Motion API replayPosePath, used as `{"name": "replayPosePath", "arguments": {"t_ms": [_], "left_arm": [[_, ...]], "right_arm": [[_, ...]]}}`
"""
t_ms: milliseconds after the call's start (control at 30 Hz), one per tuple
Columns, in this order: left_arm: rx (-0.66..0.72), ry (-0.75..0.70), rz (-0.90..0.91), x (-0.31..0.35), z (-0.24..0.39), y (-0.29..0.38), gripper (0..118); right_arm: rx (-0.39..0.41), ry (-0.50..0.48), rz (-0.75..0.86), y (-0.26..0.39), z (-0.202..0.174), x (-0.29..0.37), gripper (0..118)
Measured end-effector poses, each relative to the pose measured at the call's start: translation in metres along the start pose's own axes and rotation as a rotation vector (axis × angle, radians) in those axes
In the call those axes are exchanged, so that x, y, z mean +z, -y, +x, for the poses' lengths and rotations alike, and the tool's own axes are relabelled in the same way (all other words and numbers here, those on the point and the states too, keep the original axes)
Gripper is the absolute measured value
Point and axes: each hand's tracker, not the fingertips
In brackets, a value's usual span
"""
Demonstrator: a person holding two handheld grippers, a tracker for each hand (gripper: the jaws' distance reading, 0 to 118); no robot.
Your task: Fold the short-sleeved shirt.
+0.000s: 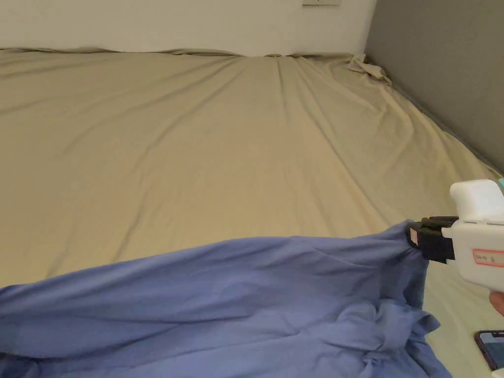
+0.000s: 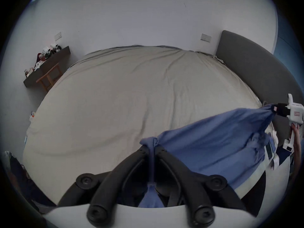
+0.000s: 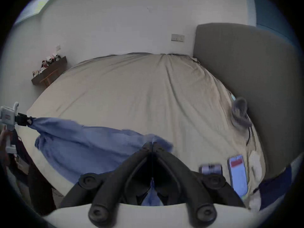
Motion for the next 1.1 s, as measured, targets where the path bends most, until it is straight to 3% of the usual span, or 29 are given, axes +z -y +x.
{"name": "replayPosePath", "arguments": {"t_ms": [200,367,400,433,500,533,667,800,833,867,900,933,967,1000,1100], "left_arm": [[0.085,-0.019,-0.169,-0.004,-0.008,0.082,4],[0.022,-0.060,-0.285,-0.025,0.006,0.115,4],[0.023,-0.066,-0.285,-0.030,0.007,0.115,9],[0.025,-0.072,-0.290,-0.034,0.007,0.115,26],[0.026,-0.077,-0.295,-0.039,0.006,0.112,102],[0.023,-0.074,-0.298,-0.039,0.007,0.111,106],[-0.025,-0.133,-0.229,-0.029,0.005,0.114,106],[0.037,-0.146,-0.032,0.025,0.005,0.100,106],[0.039,-0.169,0.057,0.045,0.011,0.094,99],[0.036,-0.193,0.136,0.061,0.015,0.086,79],[0.025,-0.212,0.222,0.077,0.020,0.078,79],[0.000,-0.223,0.298,0.092,0.024,0.071,67],[-0.027,-0.243,0.361,0.106,0.031,0.065,35],[-0.048,-0.279,0.392,0.117,0.036,0.059,0],[-0.095,-0.311,0.413,0.130,0.040,0.049,0]], "right_arm": [[-0.070,0.038,-0.071,0.112,0.008,0.037,3],[-0.111,0.021,-0.198,0.158,0.013,0.023,3],[-0.110,0.030,-0.204,0.160,0.015,0.015,5],[-0.112,0.028,-0.214,0.161,0.015,0.010,29],[-0.117,0.025,-0.235,0.162,0.014,0.000,109],[-0.127,0.018,-0.251,0.163,0.020,-0.008,113],[-0.107,0.076,-0.305,0.149,0.012,-0.001,113],[-0.095,0.081,-0.150,0.122,-0.009,0.045,111],[-0.091,0.095,-0.090,0.113,-0.017,0.055,102],[-0.089,0.097,-0.039,0.105,-0.024,0.064,70],[-0.083,0.100,0.016,0.095,-0.032,0.072,70],[-0.070,0.114,0.080,0.087,-0.043,0.079,53],[-0.045,0.127,0.128,0.079,-0.050,0.085,14],[-0.010,0.145,0.154,0.072,-0.058,0.088,2],[0.055,0.108,0.165,0.062,-0.075,0.087,2]]}}
